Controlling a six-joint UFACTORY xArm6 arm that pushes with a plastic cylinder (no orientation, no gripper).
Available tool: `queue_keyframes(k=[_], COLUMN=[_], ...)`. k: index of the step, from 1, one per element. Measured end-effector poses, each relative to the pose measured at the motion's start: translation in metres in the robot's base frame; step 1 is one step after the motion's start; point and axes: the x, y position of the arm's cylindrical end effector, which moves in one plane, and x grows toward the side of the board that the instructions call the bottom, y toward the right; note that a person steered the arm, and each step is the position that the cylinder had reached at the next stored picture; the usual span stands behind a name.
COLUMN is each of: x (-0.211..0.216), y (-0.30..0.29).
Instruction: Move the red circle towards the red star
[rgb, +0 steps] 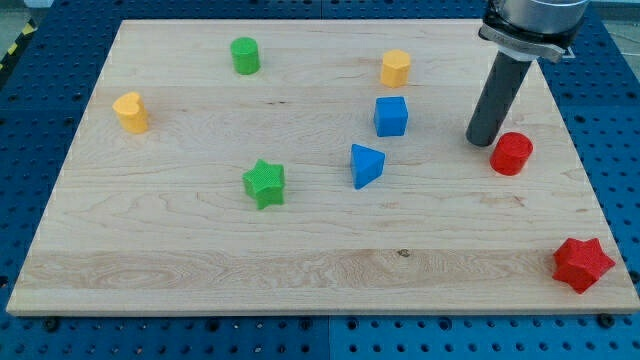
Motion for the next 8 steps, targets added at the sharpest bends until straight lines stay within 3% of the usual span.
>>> queue_keyframes(k=[3, 5, 6, 8], x=[0.043, 0.004, -0.007, 0.029], y=[0.019, 0.005, 0.060, 0.082])
